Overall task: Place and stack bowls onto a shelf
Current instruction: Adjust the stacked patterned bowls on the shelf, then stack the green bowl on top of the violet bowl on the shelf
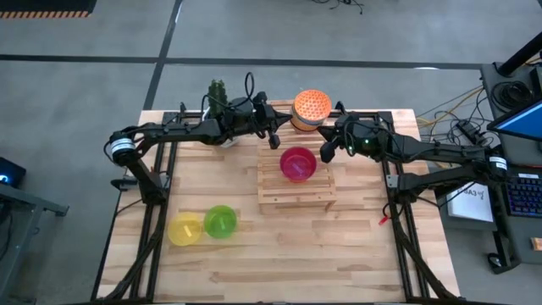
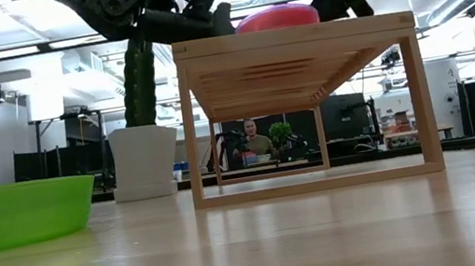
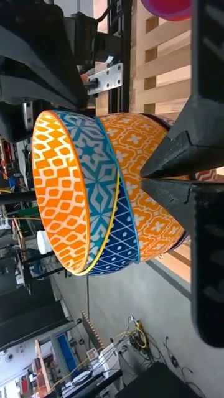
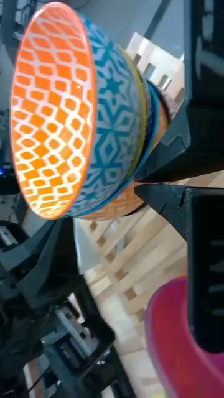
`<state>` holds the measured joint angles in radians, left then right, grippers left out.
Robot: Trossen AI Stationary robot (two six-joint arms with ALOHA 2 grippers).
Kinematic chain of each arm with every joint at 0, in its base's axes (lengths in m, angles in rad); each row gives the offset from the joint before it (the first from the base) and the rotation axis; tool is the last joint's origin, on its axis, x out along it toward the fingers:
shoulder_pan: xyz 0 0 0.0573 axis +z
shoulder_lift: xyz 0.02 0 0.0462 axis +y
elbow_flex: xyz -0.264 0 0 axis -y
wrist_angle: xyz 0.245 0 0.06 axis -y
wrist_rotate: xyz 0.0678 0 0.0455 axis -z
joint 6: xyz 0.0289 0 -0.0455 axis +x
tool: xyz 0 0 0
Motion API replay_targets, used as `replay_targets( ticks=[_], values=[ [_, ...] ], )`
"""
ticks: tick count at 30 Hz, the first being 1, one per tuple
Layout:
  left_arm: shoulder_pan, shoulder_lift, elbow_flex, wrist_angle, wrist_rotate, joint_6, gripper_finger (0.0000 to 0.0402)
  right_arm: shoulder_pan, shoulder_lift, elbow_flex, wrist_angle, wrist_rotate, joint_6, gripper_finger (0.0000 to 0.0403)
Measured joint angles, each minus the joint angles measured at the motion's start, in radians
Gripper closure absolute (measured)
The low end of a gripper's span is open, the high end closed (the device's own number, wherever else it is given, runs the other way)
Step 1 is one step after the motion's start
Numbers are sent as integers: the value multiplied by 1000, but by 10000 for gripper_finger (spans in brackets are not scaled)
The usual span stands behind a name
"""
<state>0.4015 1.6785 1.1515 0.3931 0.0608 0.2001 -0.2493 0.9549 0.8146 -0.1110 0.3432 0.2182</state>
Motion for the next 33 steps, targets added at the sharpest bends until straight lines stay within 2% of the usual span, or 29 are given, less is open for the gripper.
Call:
replay_targets(
  ticks=[8, 15, 33],
  values=[
    [0, 0, 0, -3, -3, 0, 402, -20, 54, 1, 28, 32, -2, 394],
    [-2, -6, 0, -12, 0, 0, 402, -22, 97, 0, 16, 18, 17, 394],
    [7, 12, 49, 0, 4, 30, 402, -22, 18, 0, -28, 16, 17, 394]
  ],
)
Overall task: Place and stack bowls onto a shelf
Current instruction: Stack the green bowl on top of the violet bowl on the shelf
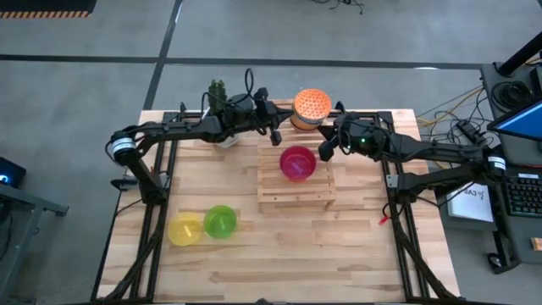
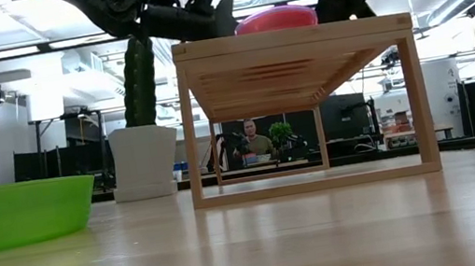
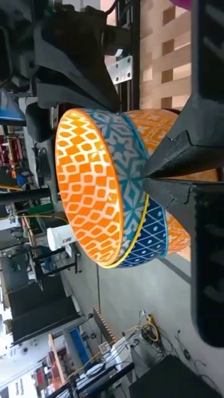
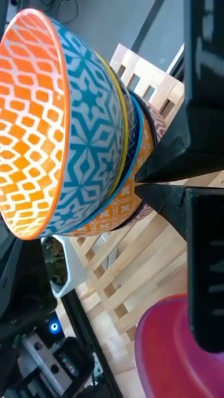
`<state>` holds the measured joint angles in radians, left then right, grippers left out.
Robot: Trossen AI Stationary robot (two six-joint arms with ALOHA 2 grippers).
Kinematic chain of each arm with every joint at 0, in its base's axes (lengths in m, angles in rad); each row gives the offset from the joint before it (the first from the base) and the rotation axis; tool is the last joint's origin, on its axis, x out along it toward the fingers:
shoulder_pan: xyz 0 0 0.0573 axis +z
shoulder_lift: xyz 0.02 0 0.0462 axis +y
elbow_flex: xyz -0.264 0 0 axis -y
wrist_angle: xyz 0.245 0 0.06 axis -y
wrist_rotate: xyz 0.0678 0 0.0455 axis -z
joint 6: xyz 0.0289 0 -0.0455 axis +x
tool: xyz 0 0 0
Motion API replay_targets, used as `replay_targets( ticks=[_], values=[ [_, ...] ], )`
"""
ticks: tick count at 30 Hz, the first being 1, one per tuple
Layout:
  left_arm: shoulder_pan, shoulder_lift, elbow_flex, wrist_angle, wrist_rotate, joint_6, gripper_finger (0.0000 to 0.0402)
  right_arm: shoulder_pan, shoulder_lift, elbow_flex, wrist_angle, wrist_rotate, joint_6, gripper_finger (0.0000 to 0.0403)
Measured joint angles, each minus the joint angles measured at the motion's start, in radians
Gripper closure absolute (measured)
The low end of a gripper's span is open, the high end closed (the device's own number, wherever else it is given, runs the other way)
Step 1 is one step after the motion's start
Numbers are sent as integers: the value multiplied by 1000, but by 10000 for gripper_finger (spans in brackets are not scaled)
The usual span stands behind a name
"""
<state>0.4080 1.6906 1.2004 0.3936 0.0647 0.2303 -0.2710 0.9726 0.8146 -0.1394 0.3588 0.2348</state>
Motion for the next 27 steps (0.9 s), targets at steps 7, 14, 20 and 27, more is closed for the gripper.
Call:
replay_targets(
  ticks=[7, 14, 20, 27],
  values=[
    [2, 18, 3, -4, 0, -3, 402, 0, -4, 0, -8, -27, -1, 394],
    [2, 14, 3, -46, -2, -7, 402, 0, -30, 0, -5, -34, -23, 394],
    [-1, 7, -1, -74, -3, -11, 402, 0, -99, 25, 6, -52, -82, 394],
    [-5, -25, -1, -76, -3, -9, 402, -9, -136, 47, -21, 49, -144, 394]
  ],
)
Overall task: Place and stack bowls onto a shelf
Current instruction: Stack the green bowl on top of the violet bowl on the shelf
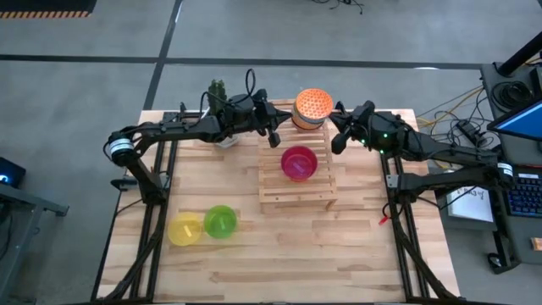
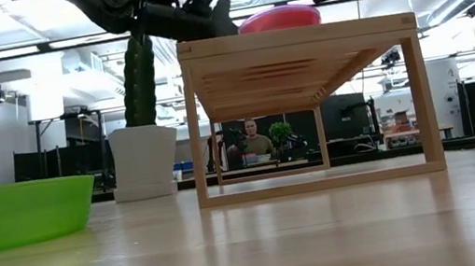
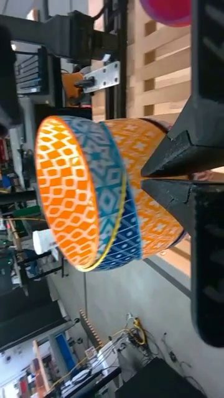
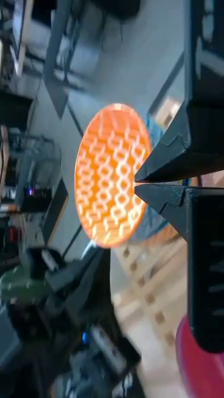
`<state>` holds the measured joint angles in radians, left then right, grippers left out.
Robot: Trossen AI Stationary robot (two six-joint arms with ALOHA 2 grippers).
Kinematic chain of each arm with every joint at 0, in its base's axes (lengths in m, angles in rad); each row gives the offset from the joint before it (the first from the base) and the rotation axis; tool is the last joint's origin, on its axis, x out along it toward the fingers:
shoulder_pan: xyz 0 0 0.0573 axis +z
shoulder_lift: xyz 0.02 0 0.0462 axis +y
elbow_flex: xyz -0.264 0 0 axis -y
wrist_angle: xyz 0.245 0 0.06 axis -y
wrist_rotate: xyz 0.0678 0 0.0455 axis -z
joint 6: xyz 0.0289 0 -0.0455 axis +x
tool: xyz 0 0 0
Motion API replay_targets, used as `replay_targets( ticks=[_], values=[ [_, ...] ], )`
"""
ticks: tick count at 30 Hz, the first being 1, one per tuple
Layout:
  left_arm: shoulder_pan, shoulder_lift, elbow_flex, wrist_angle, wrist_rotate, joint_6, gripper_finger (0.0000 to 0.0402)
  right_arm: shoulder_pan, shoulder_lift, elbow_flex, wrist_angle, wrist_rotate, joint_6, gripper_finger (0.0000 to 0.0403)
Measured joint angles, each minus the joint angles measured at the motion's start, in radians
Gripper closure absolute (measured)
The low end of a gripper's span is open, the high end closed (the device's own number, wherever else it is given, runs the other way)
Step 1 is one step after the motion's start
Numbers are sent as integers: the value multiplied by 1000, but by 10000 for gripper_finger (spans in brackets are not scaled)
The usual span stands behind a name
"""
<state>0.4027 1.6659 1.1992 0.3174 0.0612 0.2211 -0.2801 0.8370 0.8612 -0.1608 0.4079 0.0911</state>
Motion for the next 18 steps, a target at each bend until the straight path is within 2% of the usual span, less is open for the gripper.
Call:
replay_targets(
  ticks=[8, 10, 15, 18],
  values=[
    [0, -10, 0, -39, 0, 1, 402, -15, -5, 0, -80, 35, 19, 394],
    [-8, -22, 0, -77, 2, -14, 402, -15, -7, 0, -83, 16, 20, 394],
    [-90, -214, 2, -442, 110, -83, 402, 36, -43, 0, -81, -254, 7, 394],
    [-172, -322, 3, -713, 115, -189, 402, 94, -54, -4, -75, -347, -41, 394]
  ],
)
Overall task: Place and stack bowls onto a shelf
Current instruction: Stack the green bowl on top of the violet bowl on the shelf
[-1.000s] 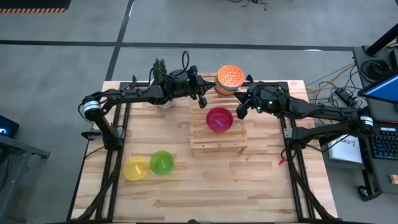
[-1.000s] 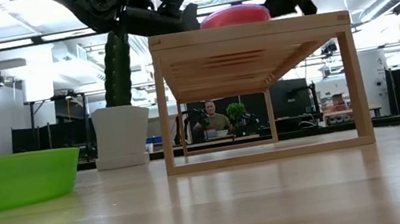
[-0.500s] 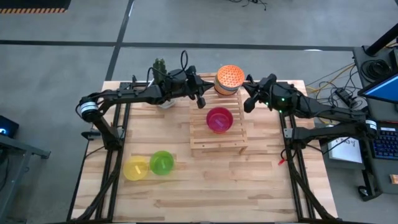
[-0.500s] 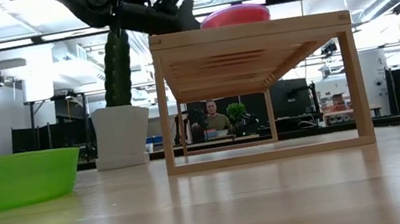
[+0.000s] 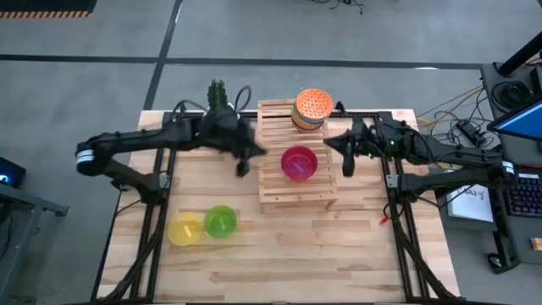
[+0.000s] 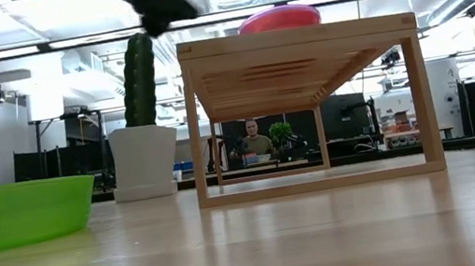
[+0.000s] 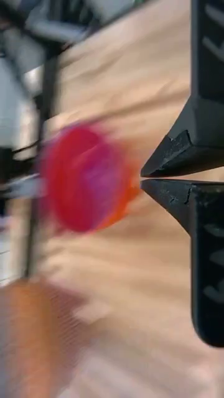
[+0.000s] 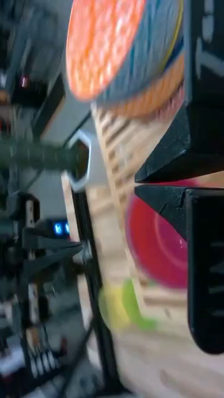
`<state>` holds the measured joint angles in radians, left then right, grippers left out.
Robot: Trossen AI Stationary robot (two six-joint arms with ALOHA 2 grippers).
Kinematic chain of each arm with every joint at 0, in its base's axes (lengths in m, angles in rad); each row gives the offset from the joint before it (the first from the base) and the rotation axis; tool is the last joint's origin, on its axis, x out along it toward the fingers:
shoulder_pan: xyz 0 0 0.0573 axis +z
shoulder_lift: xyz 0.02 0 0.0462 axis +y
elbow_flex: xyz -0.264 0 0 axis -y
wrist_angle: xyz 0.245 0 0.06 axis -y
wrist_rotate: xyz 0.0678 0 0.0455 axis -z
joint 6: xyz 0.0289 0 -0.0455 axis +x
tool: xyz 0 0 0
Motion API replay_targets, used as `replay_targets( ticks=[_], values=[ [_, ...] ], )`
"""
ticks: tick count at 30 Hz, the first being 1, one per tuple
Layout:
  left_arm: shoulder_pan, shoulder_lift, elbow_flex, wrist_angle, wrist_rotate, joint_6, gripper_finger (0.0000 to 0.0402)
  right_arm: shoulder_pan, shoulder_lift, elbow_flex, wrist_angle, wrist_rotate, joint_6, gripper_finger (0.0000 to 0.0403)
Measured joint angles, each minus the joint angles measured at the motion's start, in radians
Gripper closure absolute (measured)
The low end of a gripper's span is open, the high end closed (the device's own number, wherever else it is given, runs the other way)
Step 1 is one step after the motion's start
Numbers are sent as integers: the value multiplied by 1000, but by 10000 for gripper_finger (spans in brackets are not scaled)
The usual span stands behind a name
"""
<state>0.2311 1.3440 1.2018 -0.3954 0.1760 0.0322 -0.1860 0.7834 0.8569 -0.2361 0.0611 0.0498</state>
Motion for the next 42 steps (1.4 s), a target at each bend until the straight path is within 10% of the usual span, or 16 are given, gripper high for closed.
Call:
replay_targets(
  ticks=[11, 32, 42],
  values=[
    [-369, -123, -43, -598, -118, -535, 402, 258, 67, -2, 18, -9, 2, 394],
    [-721, 319, -145, -461, -111, -629, 240, 499, 109, -2, 16, -8, 19, 394],
    [-728, 451, -124, -465, -114, -602, 296, 503, 109, -2, 16, -8, 43, 394]
  ],
)
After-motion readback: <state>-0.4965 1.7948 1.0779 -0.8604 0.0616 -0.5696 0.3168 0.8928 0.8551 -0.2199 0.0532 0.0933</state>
